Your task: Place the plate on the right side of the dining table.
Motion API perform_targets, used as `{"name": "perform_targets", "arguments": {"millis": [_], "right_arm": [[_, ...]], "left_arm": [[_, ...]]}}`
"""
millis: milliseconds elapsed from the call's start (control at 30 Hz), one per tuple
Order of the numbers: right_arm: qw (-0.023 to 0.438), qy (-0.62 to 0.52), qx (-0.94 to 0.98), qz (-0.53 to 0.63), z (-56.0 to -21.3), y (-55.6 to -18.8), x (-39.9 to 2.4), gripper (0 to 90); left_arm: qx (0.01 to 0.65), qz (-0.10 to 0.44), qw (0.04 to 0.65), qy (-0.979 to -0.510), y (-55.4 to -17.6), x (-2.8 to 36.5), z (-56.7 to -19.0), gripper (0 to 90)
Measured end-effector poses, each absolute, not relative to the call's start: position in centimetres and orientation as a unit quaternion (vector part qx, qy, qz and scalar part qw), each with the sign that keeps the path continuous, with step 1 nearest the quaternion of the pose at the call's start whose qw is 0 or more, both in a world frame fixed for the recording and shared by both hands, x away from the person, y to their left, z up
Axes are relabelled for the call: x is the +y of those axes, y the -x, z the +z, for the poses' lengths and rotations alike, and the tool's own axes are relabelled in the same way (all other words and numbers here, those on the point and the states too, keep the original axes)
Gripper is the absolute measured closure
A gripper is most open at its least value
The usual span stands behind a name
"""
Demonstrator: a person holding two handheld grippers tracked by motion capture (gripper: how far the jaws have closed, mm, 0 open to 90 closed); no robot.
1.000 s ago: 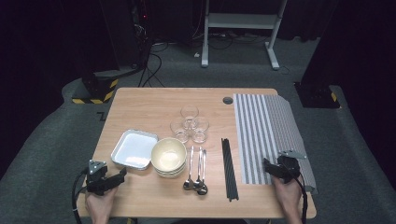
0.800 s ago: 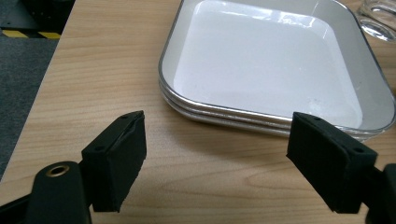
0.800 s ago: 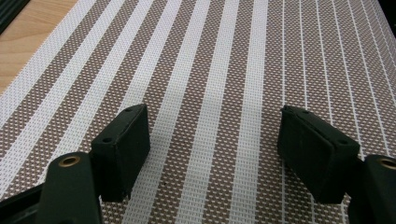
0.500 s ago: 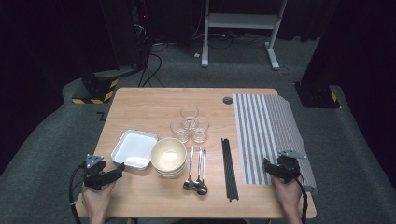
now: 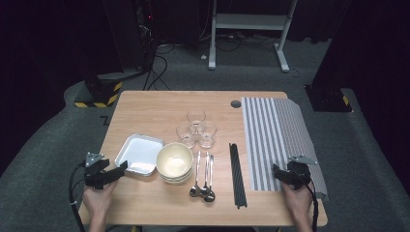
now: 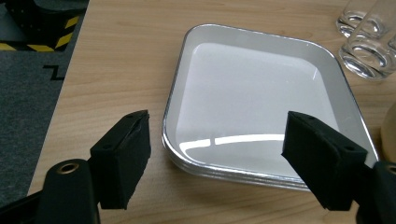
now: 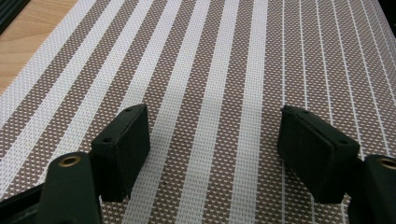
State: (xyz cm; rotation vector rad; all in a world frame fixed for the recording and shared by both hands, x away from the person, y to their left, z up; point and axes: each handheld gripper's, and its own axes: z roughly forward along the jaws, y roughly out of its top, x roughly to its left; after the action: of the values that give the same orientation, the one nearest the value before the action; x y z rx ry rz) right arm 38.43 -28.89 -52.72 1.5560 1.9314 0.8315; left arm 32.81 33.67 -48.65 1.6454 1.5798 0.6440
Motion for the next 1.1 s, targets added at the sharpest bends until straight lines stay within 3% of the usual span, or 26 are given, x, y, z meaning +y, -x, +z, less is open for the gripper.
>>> {"name": "perform_targets", "arguments": {"millis": [167,333,733,867,1100], "right_arm": [[0.260,-0.574,0.713,0.307,-52.7,-38.4,-28.9,25.3],[0.260,-0.574,0.713,0.307,-52.7,-38.4,-28.9,25.3],[0.260,-0.575,0.713,0.307,-52.7,-38.4,-28.9,25.3],[0.260,-0.574,0.713,0.307,-52.7,-38.4,-28.9,25.3],[0.260,-0.574,0.713,0.307,-52.7,-38.4,-28.9,25.3]], "left_arm": [[0.606,0.238,0.393,-0.650,-33.6,33.8,-48.4,26.4],[0.579,0.247,0.365,-0.686,-34.4,33.0,-48.0,30.2],[0.566,0.241,0.360,-0.702,-35.6,32.3,-47.6,32.4],[0.574,0.225,0.355,-0.703,-36.1,32.5,-47.4,28.5],[0.574,0.243,0.339,-0.705,-36.8,32.3,-47.4,26.9]]}}
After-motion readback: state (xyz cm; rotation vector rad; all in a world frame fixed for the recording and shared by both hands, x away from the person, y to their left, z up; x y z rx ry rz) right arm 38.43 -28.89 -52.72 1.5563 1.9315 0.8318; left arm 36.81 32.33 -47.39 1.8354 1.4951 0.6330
